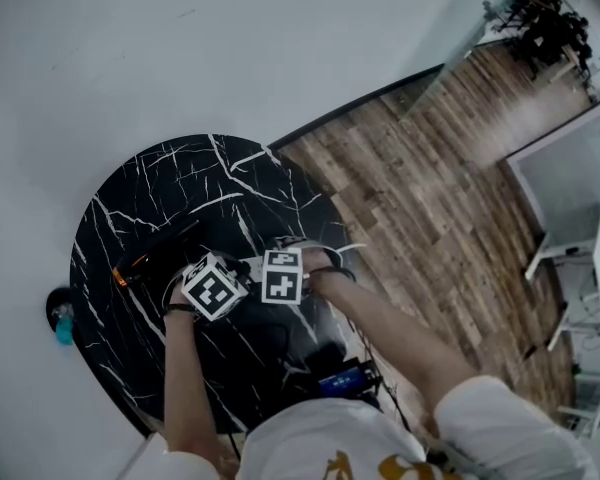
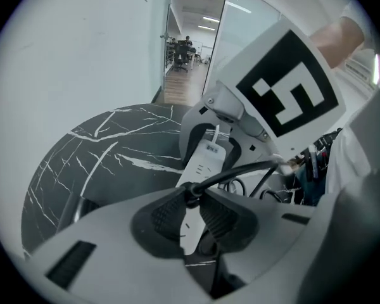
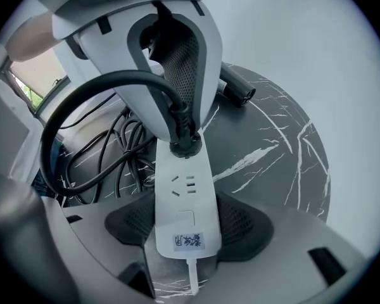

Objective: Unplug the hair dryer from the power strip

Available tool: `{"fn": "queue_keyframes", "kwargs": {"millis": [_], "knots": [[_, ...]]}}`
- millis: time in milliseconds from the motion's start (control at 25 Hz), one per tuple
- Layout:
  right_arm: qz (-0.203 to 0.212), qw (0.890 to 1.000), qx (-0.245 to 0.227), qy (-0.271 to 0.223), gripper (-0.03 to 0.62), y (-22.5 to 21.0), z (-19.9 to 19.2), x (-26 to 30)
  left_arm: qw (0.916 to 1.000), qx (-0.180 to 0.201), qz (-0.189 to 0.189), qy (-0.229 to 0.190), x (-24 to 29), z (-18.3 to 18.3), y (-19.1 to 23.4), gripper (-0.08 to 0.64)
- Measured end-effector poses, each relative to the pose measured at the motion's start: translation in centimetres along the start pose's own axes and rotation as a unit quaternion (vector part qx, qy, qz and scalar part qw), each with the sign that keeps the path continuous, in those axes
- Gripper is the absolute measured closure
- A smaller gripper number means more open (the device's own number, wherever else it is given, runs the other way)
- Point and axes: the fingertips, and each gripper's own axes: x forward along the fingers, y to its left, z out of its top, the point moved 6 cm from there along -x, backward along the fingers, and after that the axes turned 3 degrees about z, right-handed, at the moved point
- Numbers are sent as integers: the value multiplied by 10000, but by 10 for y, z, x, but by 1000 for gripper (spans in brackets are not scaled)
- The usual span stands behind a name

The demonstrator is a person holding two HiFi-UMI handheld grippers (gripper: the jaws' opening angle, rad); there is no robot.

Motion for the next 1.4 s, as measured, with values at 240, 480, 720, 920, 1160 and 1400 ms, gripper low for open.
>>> {"fn": "queue_keyframes", "kwargs": {"millis": [240, 480, 720, 920, 1160, 1400], "knots": [[-7, 10000, 86, -1, 322, 0, -1, 0, 9997, 200, -82, 61, -5, 7, 6, 497], [-44, 9999, 132, 21, 321, 0, 1, 0, 9998, 63, 4, 180, -2, 1, -1, 497], [-16, 9999, 166, -33, 321, 1, -1, 0, 9998, 105, -140, 32, -3, 7, 4, 497], [-25, 9999, 132, -15, 319, 0, 1, -1, 9997, 111, 153, 135, -6, 5, 1, 497], [-59, 9996, 208, -156, 321, 2, -3, -1, 9996, -40, -247, -101, -7, 11, 8, 495], [-33, 9998, 192, 32, 321, 0, 1, 0, 9998, 49, 69, 162, -6, 4, 3, 495]]}}
